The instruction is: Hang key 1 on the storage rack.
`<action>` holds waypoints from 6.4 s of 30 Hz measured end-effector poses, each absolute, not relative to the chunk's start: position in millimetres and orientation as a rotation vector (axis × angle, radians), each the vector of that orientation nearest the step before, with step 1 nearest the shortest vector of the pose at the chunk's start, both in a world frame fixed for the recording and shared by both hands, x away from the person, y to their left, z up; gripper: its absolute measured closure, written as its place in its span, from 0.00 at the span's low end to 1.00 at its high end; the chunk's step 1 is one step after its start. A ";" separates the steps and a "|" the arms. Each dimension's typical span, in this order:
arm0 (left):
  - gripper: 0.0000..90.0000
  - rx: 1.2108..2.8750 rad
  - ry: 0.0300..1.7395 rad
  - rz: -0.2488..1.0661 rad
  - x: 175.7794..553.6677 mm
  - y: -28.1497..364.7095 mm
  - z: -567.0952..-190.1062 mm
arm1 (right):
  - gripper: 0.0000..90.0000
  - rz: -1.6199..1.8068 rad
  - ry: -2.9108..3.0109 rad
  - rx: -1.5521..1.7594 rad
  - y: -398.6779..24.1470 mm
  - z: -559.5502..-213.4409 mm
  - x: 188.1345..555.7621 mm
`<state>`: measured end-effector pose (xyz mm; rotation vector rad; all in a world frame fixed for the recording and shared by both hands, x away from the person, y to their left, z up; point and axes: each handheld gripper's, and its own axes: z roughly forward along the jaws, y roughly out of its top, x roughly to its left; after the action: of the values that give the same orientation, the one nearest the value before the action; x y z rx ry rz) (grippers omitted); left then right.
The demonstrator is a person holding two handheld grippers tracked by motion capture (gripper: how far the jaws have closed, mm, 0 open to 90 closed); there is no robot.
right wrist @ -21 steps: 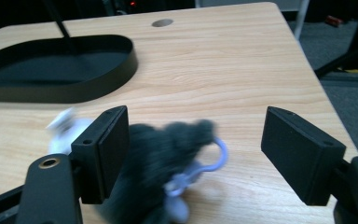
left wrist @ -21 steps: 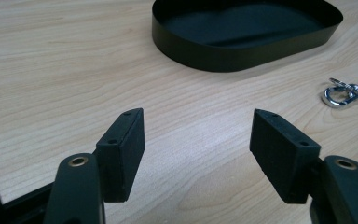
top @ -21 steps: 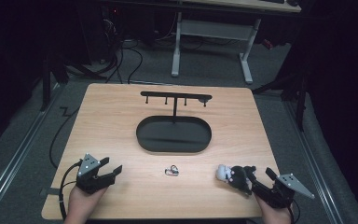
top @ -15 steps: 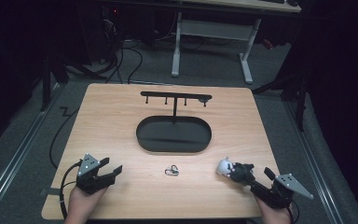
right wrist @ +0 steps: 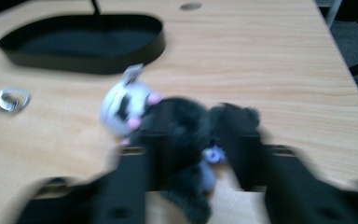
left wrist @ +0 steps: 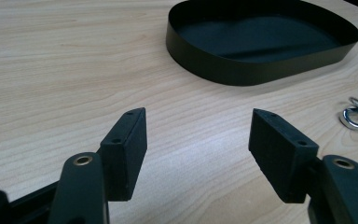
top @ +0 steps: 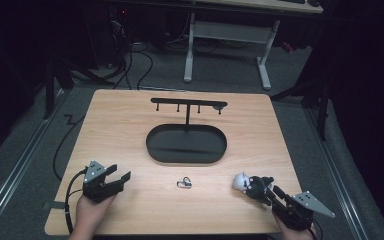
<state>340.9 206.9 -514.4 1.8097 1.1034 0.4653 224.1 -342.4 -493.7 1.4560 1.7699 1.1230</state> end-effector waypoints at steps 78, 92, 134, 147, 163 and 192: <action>0.42 1.775 1.171 0.523 301.4 247.7 -514.4 | 1.00 0.893 1.999 1.455 -345.7 -511.0 299.1; 0.42 1.820 1.101 0.501 321.3 222.3 -514.0 | 0.93 0.876 1.975 1.505 -355.0 -516.1 276.5; 0.41 1.832 1.036 0.426 323.1 214.4 -518.4 | 0.50 0.295 2.341 1.703 -329.5 -473.7 322.7; 0.41 1.841 1.015 0.426 322.8 213.1 -518.0 | 0.43 0.207 2.406 1.715 -330.3 -466.5 329.1; 0.41 1.847 1.016 0.417 323.4 213.1 -520.3 | 0.34 0.084 2.500 1.814 -335.7 -444.5 337.4; 0.41 1.849 1.003 0.413 323.4 214.1 -520.0 | 0.18 0.086 2.578 1.794 -275.3 -472.8 345.3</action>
<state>323.4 214.1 -520.0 1.8495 1.0034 0.4126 345.3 -275.3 -472.8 1.7941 2.5781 0.0856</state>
